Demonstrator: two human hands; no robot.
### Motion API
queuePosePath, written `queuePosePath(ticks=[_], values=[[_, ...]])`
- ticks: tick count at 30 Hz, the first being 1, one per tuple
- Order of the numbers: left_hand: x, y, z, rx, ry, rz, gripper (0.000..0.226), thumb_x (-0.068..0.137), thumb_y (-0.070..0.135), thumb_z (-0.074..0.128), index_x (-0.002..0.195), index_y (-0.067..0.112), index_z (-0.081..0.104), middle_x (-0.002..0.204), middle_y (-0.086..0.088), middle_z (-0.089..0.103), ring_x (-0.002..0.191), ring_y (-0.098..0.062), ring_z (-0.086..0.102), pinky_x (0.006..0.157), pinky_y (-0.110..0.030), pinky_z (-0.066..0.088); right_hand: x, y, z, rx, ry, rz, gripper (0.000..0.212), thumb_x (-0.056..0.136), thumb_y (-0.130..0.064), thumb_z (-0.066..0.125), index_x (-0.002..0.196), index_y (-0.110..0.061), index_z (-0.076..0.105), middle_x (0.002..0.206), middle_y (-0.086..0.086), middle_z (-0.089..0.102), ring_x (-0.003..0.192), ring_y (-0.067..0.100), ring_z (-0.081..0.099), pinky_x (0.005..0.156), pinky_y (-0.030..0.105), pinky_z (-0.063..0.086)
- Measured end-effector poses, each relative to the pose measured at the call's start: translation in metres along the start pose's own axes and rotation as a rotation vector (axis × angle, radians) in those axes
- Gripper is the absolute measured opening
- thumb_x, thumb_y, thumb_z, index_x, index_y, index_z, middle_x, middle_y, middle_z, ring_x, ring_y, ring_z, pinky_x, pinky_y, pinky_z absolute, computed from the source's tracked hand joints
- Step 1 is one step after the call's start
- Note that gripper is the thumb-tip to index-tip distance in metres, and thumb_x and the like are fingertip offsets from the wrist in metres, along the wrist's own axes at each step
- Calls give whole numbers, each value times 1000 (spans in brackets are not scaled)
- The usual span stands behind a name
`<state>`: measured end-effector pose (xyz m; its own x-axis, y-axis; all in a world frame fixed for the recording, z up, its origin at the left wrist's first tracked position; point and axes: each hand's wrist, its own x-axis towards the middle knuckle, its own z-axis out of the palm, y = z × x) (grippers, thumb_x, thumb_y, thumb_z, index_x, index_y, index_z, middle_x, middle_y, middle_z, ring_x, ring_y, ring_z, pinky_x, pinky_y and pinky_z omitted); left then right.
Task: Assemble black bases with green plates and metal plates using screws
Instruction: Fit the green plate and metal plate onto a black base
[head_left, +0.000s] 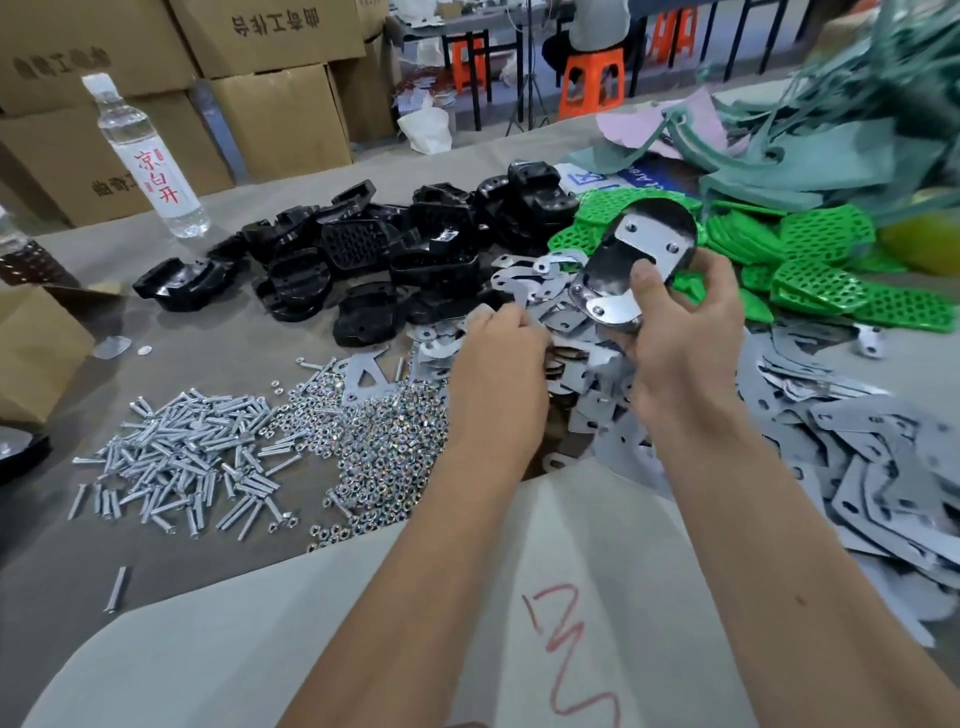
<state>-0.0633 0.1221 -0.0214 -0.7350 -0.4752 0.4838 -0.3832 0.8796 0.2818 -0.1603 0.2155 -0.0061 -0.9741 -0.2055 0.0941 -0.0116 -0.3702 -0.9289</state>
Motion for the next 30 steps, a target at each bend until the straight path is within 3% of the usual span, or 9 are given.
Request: queuePosePath(ticks=[7,11,14,16,18,22,25,27,30], values=[[-2,-15,-13,-65,74,-173,37,94,-10,50,120,12,65,105,-6,58,94,-29,57,75,-41,47,-2,-6,2,126,46,43,13,102,-15,64,109,-21,53,83,-5,77,83,18,75,69,33,62],[-14,-30,-34,-418,139,-462,44,101,1,41,138,17,58,114,0,64,81,-15,62,70,-34,52,-13,-5,14,65,-86,138,12,101,-11,66,105,-18,57,90,4,76,85,24,77,67,42,65],[-29,-41,-52,-848,136,-788,40,94,-1,35,98,14,73,94,5,68,52,-8,50,54,-27,44,-31,4,30,-52,-270,190,13,99,-12,68,106,-21,61,99,10,76,92,32,76,73,48,65],[-38,-48,-64,-1107,183,-919,37,84,-9,31,74,11,61,74,2,58,48,-8,45,45,-24,38,-44,12,38,-102,-381,210,13,100,-14,68,105,-24,62,95,9,79,91,32,77,79,53,64],[-47,-58,-73,-1221,234,-990,33,80,-10,28,70,13,50,67,0,49,49,-9,41,39,-21,31,-55,18,45,-142,-464,232,14,101,-16,67,105,-28,62,90,3,80,88,28,77,81,52,64],[-57,-75,-82,-1128,234,-1016,26,85,-3,37,68,17,36,63,1,32,49,-10,25,37,-19,18,-66,22,52,-171,-568,231,17,101,-13,66,105,-29,60,96,7,79,97,38,74,88,61,59],[-60,-82,-83,-998,190,-904,37,102,31,51,68,24,37,62,2,32,50,-15,26,41,-24,25,-70,23,52,-173,-635,193,22,101,-11,65,99,-32,62,97,5,79,88,28,75,80,47,61],[-64,-82,-83,-729,223,-724,45,105,46,44,69,18,42,65,-1,39,59,-22,38,56,-39,35,-72,22,52,-171,-673,177,25,102,-11,64,96,-36,63,97,3,78,85,21,74,76,39,62],[-67,-80,-81,-277,259,-531,50,110,36,33,73,16,60,78,1,51,82,-24,50,77,-41,36,-74,23,53,-109,-680,191,18,103,-11,61,109,-28,60,98,4,78,86,21,75,70,31,60]])
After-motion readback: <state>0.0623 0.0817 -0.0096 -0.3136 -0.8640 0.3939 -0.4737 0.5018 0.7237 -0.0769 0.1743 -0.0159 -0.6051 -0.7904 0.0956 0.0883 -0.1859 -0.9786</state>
